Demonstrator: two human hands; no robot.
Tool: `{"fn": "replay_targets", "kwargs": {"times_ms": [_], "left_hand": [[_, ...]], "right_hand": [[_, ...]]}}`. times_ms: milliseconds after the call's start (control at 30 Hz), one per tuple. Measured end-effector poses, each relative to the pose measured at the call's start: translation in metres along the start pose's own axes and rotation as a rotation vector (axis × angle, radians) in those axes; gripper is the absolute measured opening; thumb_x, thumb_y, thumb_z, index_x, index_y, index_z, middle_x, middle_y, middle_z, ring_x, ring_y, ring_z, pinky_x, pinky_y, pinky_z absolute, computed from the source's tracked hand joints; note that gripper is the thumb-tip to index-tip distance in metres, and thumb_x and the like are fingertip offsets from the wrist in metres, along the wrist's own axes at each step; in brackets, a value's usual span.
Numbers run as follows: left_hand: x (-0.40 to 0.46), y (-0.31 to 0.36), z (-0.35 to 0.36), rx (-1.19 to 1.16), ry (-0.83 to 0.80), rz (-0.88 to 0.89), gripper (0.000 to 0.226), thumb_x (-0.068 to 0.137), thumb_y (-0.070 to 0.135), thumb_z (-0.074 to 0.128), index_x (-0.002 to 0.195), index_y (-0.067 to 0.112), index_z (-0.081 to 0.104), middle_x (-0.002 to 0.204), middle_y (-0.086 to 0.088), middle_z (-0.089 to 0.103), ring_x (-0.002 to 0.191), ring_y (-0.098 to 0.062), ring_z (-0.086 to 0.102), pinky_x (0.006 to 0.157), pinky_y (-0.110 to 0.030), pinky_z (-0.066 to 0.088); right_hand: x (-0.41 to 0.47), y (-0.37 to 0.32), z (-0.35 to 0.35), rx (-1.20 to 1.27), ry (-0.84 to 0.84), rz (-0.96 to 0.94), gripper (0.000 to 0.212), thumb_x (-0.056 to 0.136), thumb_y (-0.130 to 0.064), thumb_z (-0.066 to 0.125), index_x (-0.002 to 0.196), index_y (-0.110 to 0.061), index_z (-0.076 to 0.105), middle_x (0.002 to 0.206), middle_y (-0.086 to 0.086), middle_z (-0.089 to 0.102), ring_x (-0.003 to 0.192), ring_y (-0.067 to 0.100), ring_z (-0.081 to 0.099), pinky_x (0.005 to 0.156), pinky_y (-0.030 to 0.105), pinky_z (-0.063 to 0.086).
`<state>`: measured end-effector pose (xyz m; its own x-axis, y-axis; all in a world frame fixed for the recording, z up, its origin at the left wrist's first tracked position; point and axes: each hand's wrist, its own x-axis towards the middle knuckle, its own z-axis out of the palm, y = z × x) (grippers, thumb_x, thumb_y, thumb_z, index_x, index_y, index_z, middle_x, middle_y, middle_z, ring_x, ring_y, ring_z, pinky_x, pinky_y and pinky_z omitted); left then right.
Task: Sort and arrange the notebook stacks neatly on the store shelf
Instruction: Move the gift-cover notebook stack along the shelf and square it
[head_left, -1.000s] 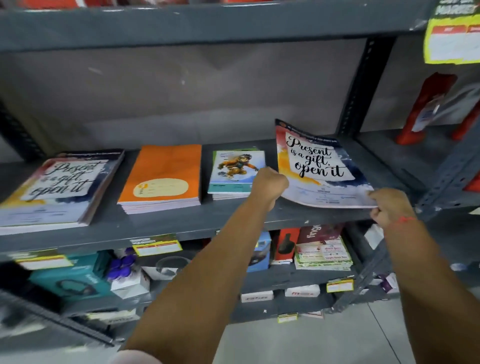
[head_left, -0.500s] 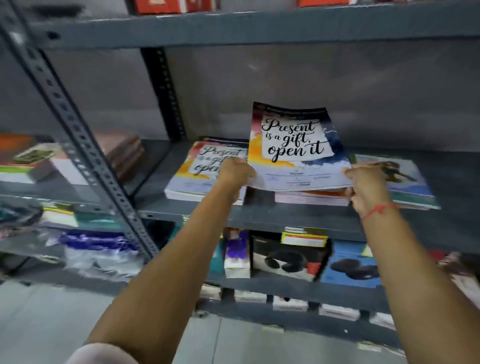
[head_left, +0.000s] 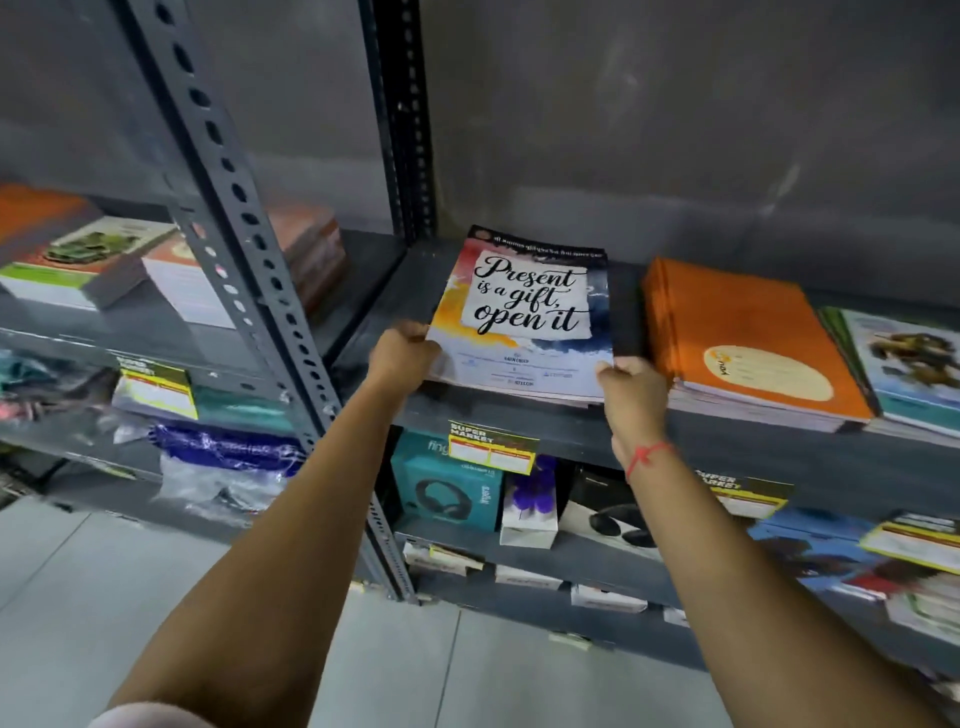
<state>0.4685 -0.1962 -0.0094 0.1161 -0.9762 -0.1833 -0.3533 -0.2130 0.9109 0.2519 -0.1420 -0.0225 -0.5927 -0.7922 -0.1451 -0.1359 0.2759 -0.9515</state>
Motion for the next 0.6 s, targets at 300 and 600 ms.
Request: {"fn": "replay_targets", "kwargs": {"times_ms": [300, 600], "left_hand": [[-0.023, -0.028, -0.004, -0.299, 0.026, 0.118, 0.054, 0.089, 0.011, 0.058, 0.139, 0.01, 0.04, 0.144, -0.007, 0.046, 0.123, -0.011, 0.046, 0.082, -0.003, 0.045], [-0.015, -0.041, -0.007, -0.336, -0.187, 0.199, 0.065, 0.082, -0.012, 0.057, 0.141, 0.007, 0.035, 0.116, 0.013, 0.058, 0.077, 0.016, 0.064, 0.069, -0.002, 0.049]], "right_hand": [[-0.033, 0.028, -0.017, 0.111, -0.12, -0.205, 0.054, 0.091, -0.034, 0.052, 0.141, -0.019, 0.04, 0.142, -0.01, 0.046, 0.124, 0.001, 0.048, 0.098, 0.014, 0.042], [-0.003, 0.042, -0.025, -0.079, -0.408, -0.24, 0.077, 0.081, -0.013, 0.068, 0.146, -0.023, 0.029, 0.093, -0.054, 0.052, 0.088, -0.034, 0.051, 0.078, -0.008, 0.04]]}}
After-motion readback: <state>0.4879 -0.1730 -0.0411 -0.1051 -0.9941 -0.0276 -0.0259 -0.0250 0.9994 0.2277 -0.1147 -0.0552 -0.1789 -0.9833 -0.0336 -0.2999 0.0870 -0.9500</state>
